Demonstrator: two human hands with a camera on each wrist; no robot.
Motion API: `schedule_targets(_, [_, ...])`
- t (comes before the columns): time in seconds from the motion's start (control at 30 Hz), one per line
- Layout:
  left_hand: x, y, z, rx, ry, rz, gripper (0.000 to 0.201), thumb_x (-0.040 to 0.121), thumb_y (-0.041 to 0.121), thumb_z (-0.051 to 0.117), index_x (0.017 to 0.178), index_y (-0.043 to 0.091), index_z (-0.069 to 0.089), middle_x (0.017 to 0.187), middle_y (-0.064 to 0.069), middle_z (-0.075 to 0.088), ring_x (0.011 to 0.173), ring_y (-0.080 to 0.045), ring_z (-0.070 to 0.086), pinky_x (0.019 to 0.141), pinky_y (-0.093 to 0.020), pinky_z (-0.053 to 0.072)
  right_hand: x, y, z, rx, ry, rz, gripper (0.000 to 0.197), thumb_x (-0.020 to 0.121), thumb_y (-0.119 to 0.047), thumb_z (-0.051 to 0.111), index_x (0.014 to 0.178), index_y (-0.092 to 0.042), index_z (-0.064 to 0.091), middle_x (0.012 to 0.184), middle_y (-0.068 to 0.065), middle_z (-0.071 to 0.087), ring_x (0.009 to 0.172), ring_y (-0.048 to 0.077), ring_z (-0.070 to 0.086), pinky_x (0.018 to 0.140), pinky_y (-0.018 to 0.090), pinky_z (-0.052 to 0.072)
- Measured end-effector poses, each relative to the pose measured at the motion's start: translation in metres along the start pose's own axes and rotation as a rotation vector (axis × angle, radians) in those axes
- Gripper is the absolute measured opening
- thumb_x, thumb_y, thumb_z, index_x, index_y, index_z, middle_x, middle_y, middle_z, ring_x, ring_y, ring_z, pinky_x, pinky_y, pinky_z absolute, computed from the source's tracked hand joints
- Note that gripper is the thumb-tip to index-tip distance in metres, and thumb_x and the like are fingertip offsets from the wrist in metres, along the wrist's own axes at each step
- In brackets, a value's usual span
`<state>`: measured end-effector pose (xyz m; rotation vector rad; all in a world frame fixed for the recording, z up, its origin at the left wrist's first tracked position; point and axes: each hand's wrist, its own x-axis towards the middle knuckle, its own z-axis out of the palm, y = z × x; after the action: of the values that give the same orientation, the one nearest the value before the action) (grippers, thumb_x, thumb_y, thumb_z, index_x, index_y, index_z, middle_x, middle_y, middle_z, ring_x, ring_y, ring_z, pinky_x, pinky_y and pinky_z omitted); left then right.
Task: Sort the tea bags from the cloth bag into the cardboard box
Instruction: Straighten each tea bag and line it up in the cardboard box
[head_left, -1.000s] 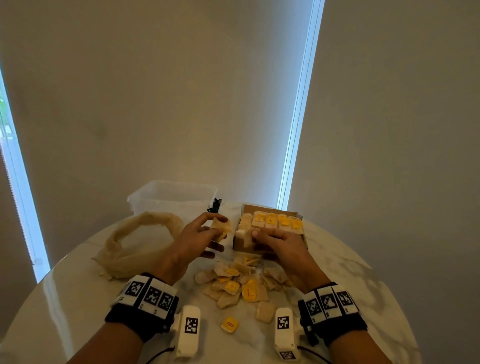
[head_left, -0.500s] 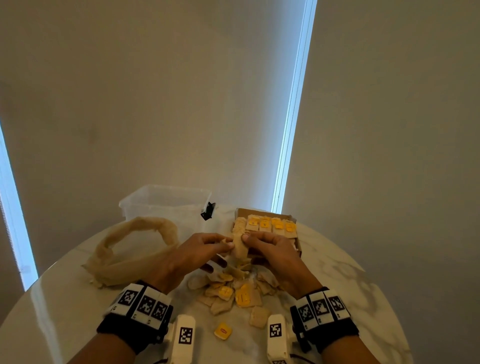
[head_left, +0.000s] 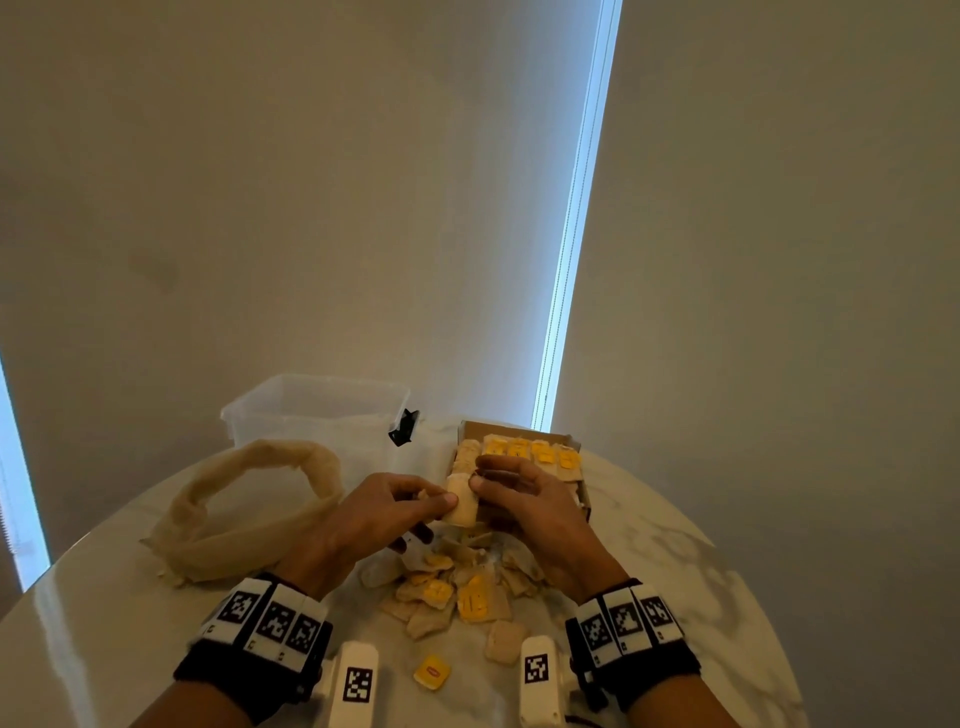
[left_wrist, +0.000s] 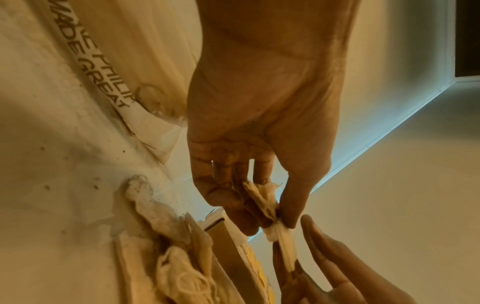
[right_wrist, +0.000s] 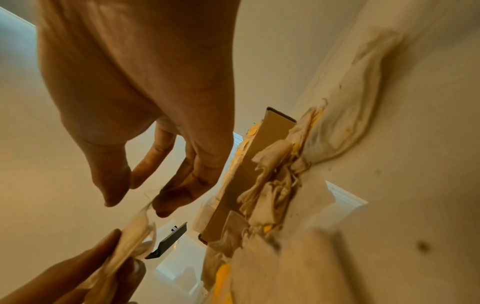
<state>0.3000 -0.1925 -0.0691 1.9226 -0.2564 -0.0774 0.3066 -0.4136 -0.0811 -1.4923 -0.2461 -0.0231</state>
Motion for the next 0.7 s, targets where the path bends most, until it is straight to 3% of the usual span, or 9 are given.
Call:
schedule_targets(0.1, [0.001,-0.003,0.001,-0.003,-0.025,0.009,0.024,0.094,0.043,0.075,0.109,0.025,0.079,0.097,0.007,0.081,0.084,-0.013,0.078,0.070,-0.025,0.059,-0.002,0.001,0.001,-0.060,-0.028,-0.036,0.031,0.092,-0.018,0.082,0.121,-0.026,0.077,0.122,-0.001,0.078,0.111,0.023,0.076,0.097,0.047,0.063])
schedule_targets(0.27, [0.004,-0.005,0.001,0.009,-0.032,0.016,0.020,0.094,0.042,0.075,0.110,0.029,0.078,0.098,0.006,0.080,0.084,-0.012,0.078,0.069,-0.026,0.060,-0.003,-0.001,-0.002,-0.120,-0.024,-0.047,0.018,0.093,-0.010,0.080,0.108,-0.020,0.082,0.112,0.003,0.080,0.105,0.023,0.077,0.094,0.041,0.063])
schedule_targets(0.37, [0.003,-0.005,-0.001,-0.020,0.004,0.039,0.015,0.095,0.042,0.074,0.108,0.035,0.078,0.098,0.008,0.079,0.083,-0.012,0.078,0.069,-0.027,0.061,0.004,-0.009,-0.011,-0.129,0.069,-0.051,0.017,0.093,-0.010,0.080,0.106,-0.020,0.084,0.111,0.002,0.081,0.108,0.022,0.076,0.097,0.043,0.063])
schedule_targets(0.43, [0.004,-0.008,-0.004,-0.060,0.044,0.039,0.013,0.097,0.036,0.074,0.107,0.032,0.079,0.091,0.009,0.079,0.081,-0.013,0.078,0.069,-0.028,0.061,0.010,-0.018,-0.021,-0.156,0.161,-0.058,0.018,0.093,-0.013,0.081,0.108,-0.021,0.084,0.109,-0.001,0.081,0.106,0.018,0.076,0.096,0.038,0.062])
schedule_targets(0.6, [0.008,-0.014,-0.006,-0.097,0.114,0.039,0.012,0.098,0.026,0.075,0.109,0.026,0.080,0.088,0.003,0.080,0.077,-0.014,0.077,0.062,-0.025,0.060,0.029,-0.049,-0.055,-0.185,0.239,-0.079,0.021,0.095,-0.003,0.076,0.115,-0.008,0.081,0.108,0.006,0.081,0.099,0.021,0.078,0.079,0.024,0.062])
schedule_targets(0.7, [0.011,-0.015,-0.007,-0.127,0.127,0.041,0.013,0.098,0.023,0.074,0.109,0.023,0.079,0.094,-0.001,0.080,0.074,-0.014,0.077,0.059,-0.023,0.057,0.046,-0.058,-0.071,-0.318,0.267,-0.069,0.025,0.091,0.002,0.077,0.112,-0.010,0.082,0.111,0.011,0.079,0.101,0.027,0.077,0.074,0.023,0.061])
